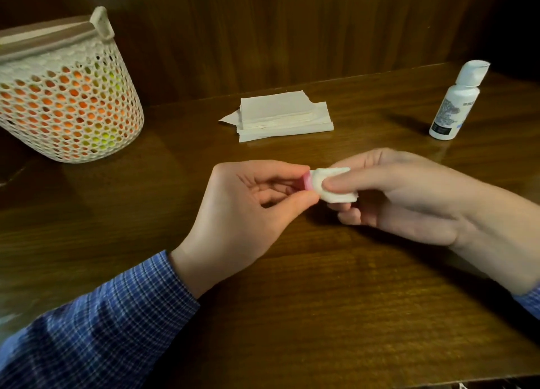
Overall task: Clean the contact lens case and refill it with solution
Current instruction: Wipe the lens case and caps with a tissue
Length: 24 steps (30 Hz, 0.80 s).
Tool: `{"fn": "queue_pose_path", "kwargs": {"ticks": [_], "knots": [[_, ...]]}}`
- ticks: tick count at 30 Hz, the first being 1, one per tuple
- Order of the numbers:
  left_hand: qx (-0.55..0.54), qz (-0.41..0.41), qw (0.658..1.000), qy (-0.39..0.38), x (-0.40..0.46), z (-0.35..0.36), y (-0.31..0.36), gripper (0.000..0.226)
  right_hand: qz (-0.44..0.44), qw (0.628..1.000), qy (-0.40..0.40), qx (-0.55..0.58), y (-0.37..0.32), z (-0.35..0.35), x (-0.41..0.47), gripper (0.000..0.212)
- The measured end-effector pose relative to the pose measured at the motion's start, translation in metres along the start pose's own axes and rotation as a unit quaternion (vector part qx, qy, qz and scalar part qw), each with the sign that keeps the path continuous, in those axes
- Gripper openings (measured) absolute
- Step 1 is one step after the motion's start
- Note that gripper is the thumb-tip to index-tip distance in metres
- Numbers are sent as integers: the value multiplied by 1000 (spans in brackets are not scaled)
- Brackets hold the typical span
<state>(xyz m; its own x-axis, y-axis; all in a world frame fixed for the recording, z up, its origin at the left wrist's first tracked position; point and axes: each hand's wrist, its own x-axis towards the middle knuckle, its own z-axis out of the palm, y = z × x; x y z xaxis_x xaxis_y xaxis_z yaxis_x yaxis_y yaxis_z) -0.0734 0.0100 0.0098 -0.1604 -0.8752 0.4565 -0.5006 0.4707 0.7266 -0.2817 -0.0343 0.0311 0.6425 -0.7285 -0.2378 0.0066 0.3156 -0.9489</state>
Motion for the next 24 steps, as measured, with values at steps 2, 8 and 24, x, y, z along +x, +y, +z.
{"fn": "queue_pose_path", "kwargs": {"ticks": [2, 8, 24], "knots": [[-18, -8, 1000, -4, 1, 0, 2, 33, 40, 993, -11, 114, 3, 0, 4, 25], [-265, -213, 935, -101, 12, -11, -3, 41, -265, 916, 63, -293, 7, 1, 0, 15], [-519, -357, 722, -286, 21, -19, -8, 34, -495, 674, 95, -540, 11, -2, 2, 12]]}}
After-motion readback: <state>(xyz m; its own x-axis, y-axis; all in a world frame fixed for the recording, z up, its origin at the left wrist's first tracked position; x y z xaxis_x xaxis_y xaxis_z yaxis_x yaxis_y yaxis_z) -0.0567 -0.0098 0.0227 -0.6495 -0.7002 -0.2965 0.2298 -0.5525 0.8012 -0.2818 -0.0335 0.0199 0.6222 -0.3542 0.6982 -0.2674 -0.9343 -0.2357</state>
